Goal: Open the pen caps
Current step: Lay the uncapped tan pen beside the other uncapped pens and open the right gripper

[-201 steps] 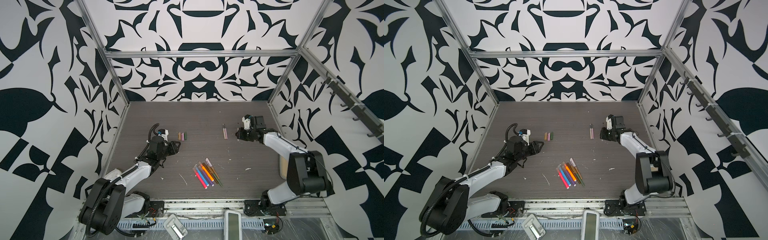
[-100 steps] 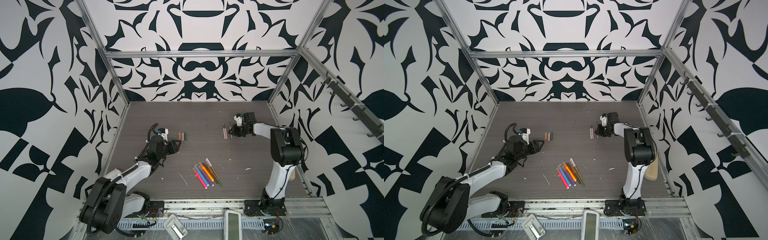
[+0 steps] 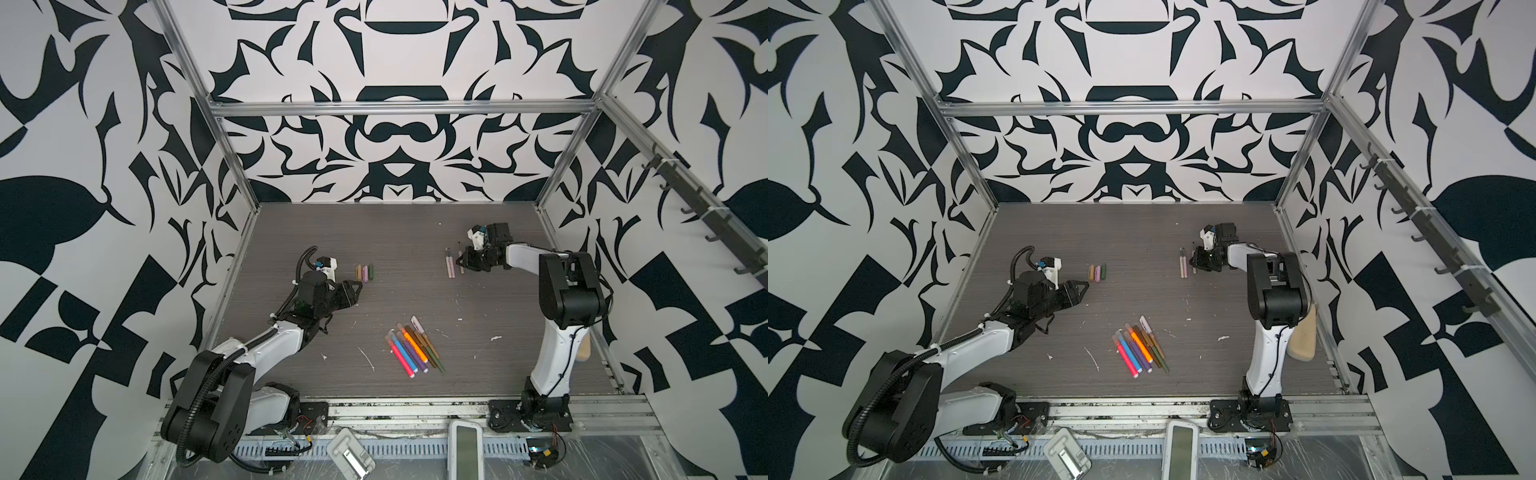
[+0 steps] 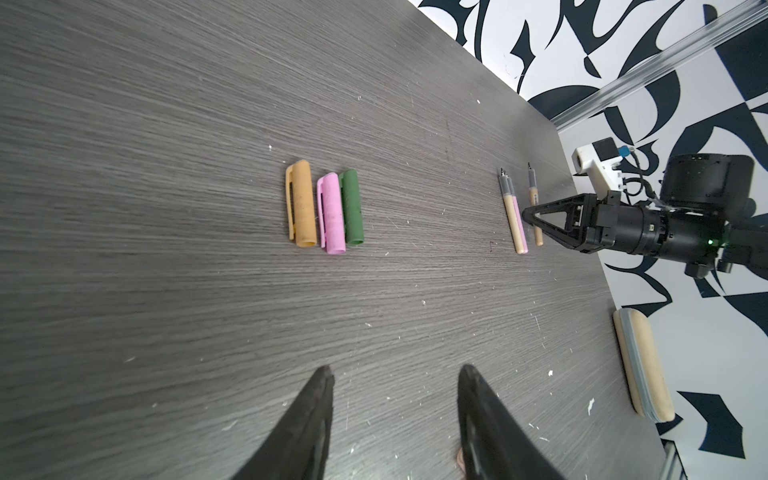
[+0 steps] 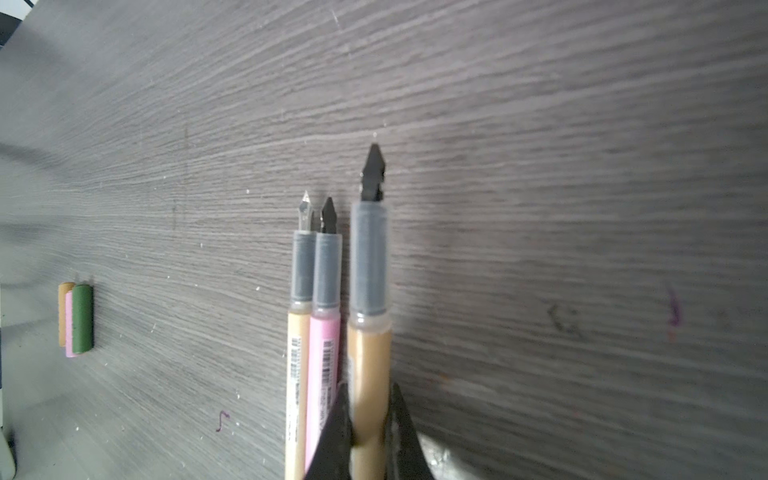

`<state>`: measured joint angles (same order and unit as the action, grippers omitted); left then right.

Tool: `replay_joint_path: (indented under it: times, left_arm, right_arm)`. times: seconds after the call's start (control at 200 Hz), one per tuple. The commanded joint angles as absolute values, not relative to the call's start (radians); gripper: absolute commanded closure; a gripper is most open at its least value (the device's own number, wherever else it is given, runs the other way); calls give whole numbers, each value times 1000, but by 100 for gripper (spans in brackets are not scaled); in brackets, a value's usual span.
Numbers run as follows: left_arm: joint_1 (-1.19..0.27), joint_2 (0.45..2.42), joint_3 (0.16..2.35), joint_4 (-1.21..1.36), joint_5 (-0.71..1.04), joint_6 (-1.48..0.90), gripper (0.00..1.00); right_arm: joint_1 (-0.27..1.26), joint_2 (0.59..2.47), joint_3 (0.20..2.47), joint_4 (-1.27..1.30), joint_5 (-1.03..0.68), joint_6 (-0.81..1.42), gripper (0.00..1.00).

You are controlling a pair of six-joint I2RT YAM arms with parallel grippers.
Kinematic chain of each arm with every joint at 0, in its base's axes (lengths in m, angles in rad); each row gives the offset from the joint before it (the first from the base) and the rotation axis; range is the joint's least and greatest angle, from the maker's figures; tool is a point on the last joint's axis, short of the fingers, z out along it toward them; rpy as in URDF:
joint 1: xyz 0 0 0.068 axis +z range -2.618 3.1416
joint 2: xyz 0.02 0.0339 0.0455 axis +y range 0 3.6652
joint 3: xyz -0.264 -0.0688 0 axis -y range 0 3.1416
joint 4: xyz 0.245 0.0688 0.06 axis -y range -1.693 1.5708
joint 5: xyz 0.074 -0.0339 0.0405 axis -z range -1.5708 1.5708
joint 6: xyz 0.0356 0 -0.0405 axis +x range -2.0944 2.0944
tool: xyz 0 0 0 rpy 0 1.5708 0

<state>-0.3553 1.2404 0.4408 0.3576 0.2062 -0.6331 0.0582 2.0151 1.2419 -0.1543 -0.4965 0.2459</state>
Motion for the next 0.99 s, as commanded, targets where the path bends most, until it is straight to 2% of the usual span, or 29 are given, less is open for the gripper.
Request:
replay_joint_path:
  times: [0.0,0.605,0.99]
  left_arm:
    - [-350,1252,452,374,219,-640,48]
    - [-347,1262,458,371,228,-643,48]
    - [-345,1265,459,371,228,-644,48]
  right_arm:
    - [53,1985,1236,-133,-523,259,97]
    - [52,1948,1162,-105,-525,277,95]
    - [53,1955,1161,-92,-540,282,80]
